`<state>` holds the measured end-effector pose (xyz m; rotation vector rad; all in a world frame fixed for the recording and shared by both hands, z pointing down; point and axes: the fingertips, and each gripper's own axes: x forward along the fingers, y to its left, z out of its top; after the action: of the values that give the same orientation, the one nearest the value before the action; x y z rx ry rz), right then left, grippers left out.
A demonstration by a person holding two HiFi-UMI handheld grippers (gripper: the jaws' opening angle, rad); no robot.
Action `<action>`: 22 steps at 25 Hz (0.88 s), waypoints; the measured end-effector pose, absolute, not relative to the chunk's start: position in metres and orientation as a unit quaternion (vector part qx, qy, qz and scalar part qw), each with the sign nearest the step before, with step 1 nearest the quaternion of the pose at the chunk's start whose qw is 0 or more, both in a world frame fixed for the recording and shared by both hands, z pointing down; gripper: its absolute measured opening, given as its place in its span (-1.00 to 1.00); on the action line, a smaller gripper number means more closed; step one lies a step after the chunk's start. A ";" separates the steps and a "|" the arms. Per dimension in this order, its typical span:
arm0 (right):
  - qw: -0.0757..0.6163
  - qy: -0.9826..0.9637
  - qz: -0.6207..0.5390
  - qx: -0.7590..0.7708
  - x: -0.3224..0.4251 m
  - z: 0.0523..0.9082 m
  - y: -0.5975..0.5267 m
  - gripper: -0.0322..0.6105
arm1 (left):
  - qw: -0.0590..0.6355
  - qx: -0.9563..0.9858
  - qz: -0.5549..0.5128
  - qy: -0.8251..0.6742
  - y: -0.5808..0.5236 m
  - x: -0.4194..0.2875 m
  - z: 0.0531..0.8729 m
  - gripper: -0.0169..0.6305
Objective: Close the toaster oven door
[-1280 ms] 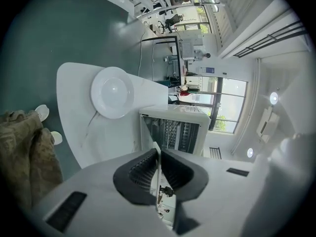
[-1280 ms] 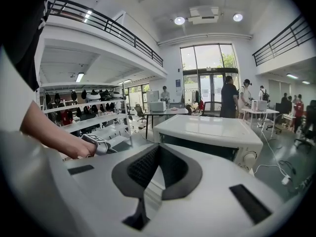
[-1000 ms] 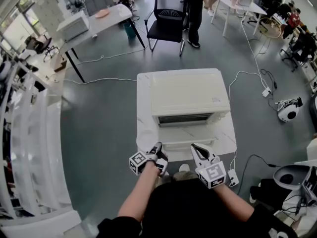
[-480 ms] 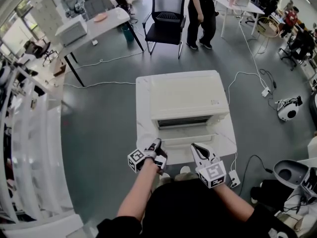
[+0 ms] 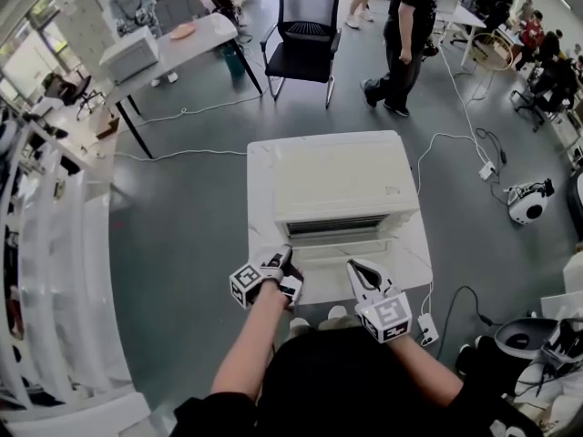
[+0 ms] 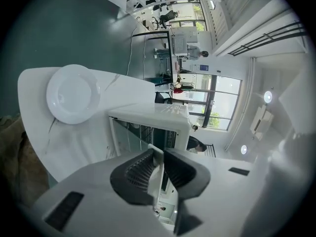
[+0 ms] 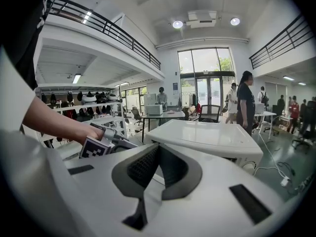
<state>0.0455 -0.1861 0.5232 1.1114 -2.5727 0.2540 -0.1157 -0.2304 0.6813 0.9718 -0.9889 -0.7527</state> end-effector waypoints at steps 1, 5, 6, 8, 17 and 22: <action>0.164 -0.902 0.089 0.390 0.046 0.524 -0.187 -0.86 | 0.704 0.438 -0.339 -0.445 -0.233 -0.116 0.680 -0.71; 0.165 -0.900 0.090 0.393 0.048 0.523 -0.190 -0.86 | 0.696 0.435 -0.348 -0.453 -0.243 -0.118 0.674 -0.70; 0.164 -0.900 0.090 0.393 0.049 0.522 -0.191 -0.86 | 0.694 0.434 -0.351 -0.455 -0.245 -0.119 0.673 -0.70; 0.164 -0.900 0.090 0.393 0.050 0.522 -0.193 -0.86 | 0.693 0.433 -0.353 -0.456 -0.250 -0.119 0.670 -0.70; 0.168 -0.896 0.096 0.400 0.067 0.522 -0.196 -0.86 | 0.685 0.437 -0.353 -0.464 -0.267 -0.117 0.660 -0.69; 0.171 -0.895 0.094 0.402 0.073 0.523 -0.196 -0.86 | 0.678 0.445 -0.350 -0.469 -0.275 -0.117 0.655 -0.70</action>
<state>0.0726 -0.1961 0.5227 1.1421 -2.5408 0.2676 -0.1171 -0.2747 0.6545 0.9996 -1.0542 -0.7873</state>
